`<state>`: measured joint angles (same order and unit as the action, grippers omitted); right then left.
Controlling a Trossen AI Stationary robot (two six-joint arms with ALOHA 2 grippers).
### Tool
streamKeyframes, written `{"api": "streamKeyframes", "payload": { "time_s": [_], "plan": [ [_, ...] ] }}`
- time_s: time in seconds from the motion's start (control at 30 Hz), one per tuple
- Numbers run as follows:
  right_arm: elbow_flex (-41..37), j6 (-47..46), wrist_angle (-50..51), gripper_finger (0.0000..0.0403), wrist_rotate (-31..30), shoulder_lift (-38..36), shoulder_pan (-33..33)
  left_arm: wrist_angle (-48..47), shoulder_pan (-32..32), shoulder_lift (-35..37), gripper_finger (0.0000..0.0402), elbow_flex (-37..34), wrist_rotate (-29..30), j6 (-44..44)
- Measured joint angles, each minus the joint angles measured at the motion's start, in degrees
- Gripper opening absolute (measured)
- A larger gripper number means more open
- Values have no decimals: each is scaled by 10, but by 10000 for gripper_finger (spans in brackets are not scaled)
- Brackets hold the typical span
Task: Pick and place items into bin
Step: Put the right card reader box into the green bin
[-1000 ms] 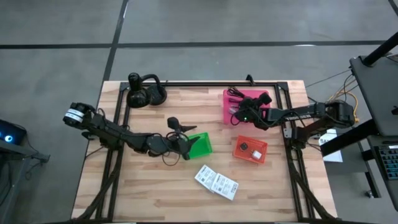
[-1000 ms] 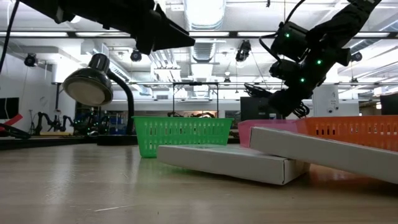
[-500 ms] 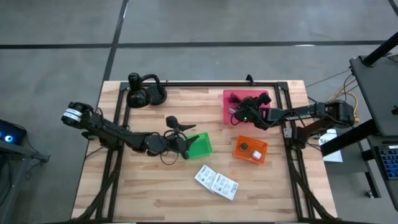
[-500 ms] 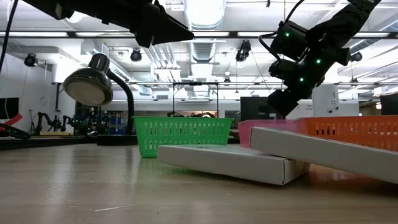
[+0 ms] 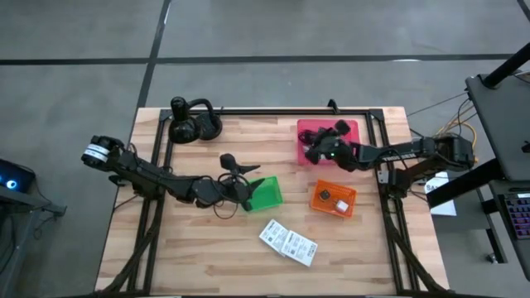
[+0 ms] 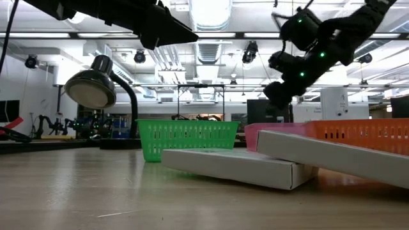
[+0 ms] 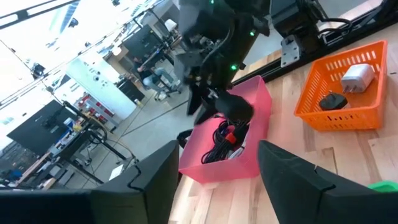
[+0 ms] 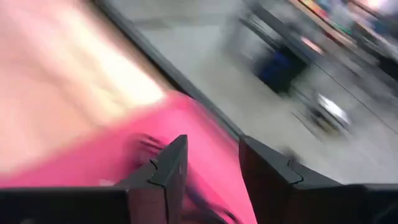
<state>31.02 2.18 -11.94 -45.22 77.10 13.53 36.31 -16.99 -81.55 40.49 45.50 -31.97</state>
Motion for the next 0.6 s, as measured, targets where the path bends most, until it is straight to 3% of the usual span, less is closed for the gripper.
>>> {"api": "streamKeyframes", "payload": {
  "time_s": [0.13, 0.23, 0.43, 0.6],
  "plan": [
    [-43, 129, -181, 122, 198, -7, 0, 1, 0, 3, 188, 0, -5, 1],
    [-65, 187, -262, 117, 341, -19, 0, -15, -1, 4, 183, 0, -28, 3],
    [-75, 220, -285, 112, 578, -50, 0, -24, -7, 4, 182, 0, -37, 21],
    [-72, 220, -307, 112, 695, -59, -24, -29, -26, 4, 182, 0, -37, 26]
  ]
}}
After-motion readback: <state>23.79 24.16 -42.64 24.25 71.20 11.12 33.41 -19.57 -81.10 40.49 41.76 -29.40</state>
